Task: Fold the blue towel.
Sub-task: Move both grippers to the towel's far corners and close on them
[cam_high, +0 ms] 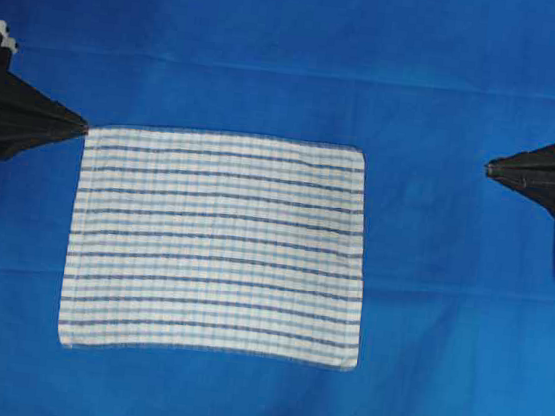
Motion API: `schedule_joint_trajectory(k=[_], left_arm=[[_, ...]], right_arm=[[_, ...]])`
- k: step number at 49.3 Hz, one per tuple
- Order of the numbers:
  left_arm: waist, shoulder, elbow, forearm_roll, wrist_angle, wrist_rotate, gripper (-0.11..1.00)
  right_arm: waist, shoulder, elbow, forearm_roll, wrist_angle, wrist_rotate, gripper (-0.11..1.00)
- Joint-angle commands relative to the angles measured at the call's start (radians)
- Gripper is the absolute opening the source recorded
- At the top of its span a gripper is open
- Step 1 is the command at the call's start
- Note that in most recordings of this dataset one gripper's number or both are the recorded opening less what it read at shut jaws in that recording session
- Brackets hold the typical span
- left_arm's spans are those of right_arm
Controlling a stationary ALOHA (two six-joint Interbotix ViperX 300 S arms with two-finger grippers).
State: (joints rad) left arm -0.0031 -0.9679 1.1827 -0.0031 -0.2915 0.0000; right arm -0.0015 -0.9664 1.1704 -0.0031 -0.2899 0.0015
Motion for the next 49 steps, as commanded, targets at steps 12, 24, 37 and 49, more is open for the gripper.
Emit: schedule_joint_trajectory(k=[12, 24, 37, 49], left_arm=[[0.041, 0.020, -0.017, -0.028, 0.066, -0.009, 0.01], [0.104, 0.035, -0.006, -0.031, 0.195, -0.034, 0.01], [0.147, 0.091, 0.034, -0.031, 0.291, -0.035, 0.09], [0.156, 0.164, 0.060, -0.028, 0.414, -0.034, 0.79]], right_arm=[[-0.081, 0.101, -0.032, 0.015, 0.026, 0.018, 0.02], [-0.175, 0.250, -0.032, 0.032, 0.029, 0.067, 0.02], [-0.221, 0.477, -0.083, 0.035, 0.031, 0.107, 0.03], [-0.247, 0.724, -0.190, 0.034, 0.086, 0.107, 0.64]])
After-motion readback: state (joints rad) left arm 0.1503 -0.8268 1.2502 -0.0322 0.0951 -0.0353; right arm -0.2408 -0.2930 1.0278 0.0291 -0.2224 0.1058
